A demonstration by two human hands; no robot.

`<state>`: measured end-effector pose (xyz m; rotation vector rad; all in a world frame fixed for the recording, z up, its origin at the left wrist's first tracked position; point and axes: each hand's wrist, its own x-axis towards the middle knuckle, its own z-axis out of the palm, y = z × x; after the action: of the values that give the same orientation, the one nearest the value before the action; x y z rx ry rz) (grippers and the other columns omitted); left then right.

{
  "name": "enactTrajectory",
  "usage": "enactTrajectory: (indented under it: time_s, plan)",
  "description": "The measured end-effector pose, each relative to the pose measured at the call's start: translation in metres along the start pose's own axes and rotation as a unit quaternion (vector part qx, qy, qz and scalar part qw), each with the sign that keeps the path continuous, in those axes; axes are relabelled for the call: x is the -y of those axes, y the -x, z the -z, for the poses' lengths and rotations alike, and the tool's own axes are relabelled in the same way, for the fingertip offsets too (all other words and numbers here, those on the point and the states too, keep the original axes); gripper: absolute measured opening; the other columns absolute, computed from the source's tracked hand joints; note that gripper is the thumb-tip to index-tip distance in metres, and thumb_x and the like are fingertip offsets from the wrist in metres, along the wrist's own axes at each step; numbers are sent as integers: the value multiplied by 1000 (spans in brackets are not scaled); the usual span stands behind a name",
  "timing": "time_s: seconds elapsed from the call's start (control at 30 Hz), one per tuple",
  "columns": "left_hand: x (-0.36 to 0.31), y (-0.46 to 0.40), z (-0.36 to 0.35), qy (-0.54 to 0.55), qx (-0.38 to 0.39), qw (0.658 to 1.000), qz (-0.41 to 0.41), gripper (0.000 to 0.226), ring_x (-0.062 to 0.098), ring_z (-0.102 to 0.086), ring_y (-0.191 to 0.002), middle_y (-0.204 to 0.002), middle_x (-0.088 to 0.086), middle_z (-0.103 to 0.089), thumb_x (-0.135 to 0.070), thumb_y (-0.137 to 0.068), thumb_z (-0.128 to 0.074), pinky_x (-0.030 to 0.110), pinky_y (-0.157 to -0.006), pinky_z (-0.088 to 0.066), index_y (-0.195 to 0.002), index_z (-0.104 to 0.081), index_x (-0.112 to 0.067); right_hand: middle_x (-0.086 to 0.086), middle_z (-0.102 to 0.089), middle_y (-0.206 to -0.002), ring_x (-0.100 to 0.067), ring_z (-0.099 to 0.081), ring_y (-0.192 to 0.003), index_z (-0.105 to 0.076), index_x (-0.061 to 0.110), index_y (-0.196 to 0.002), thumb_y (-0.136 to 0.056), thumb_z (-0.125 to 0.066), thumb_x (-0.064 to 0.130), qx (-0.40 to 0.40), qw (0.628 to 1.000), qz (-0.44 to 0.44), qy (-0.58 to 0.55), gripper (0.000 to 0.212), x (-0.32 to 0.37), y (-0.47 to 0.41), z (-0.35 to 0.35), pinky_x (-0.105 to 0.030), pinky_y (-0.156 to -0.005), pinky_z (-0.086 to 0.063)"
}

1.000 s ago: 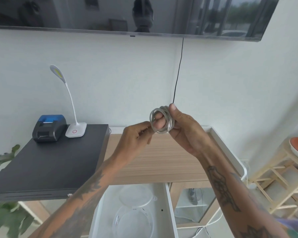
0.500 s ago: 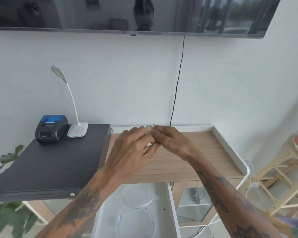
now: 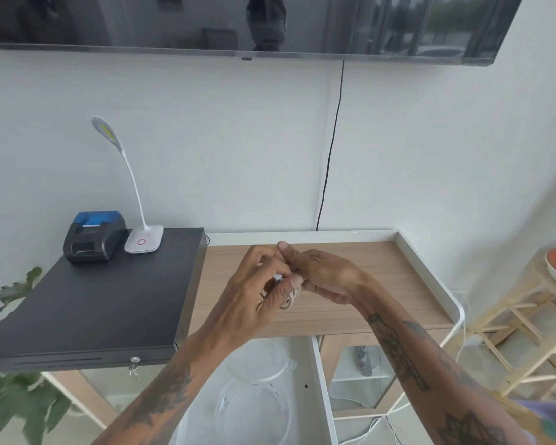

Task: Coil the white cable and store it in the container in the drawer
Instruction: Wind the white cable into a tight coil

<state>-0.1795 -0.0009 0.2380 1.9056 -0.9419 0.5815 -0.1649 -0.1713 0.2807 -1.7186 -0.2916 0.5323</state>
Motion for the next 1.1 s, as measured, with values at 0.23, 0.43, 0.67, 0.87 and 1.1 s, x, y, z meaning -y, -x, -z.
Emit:
enactTrajectory:
  time_s: [0.23,0.43,0.67,0.87,1.1]
  plan:
    - [11,5,-15,48,-142,972,182,31,13,-60,-82,-90,5,-62,-42,-102,-45,24,-71,-48,-95,-61,-16,-25,-69,-114,-32,-67,-107,-56,-12,-118,-96,-60,35,-80,987,54,-128,52,-14,2,-16,-37,-98,-53]
    - [5,6,-24,74,-221,934,272,21,26,-63,-85,-89,10,-64,-41,-101,-46,39,-74,-53,-87,-53,-27,-7,-74,-101,-19,-70,-93,-57,10,-120,-96,-65,24,-151,975,118,-116,28,-41,8,-50,-42,-96,-52]
    - [-6,9,-29,90,-242,929,267,23,2,-60,-73,-77,-17,-63,-44,-99,-50,12,-63,-46,-82,-51,-29,-3,-77,-94,-19,-74,-79,-58,21,-115,-101,-56,27,-293,926,237,-3,15,-45,16,-69,-41,-72,-61]
    - [-19,5,-31,95,-272,923,254,24,17,-60,-75,-78,-5,-58,-44,-100,-50,46,-66,-57,-82,-49,-27,-4,-75,-85,-20,-74,-67,-57,20,-106,-102,-52,26,-341,896,284,-2,8,-42,14,-79,-31,-59,-60]
    - [-24,2,-39,118,-345,878,309,26,8,-48,-58,-63,-20,-53,-48,-99,-38,51,-59,-51,-78,-39,-33,-6,-70,-79,-16,-63,-55,-42,37,-100,-105,-39,23,-392,866,304,66,15,-42,8,-90,-40,-51,-53]
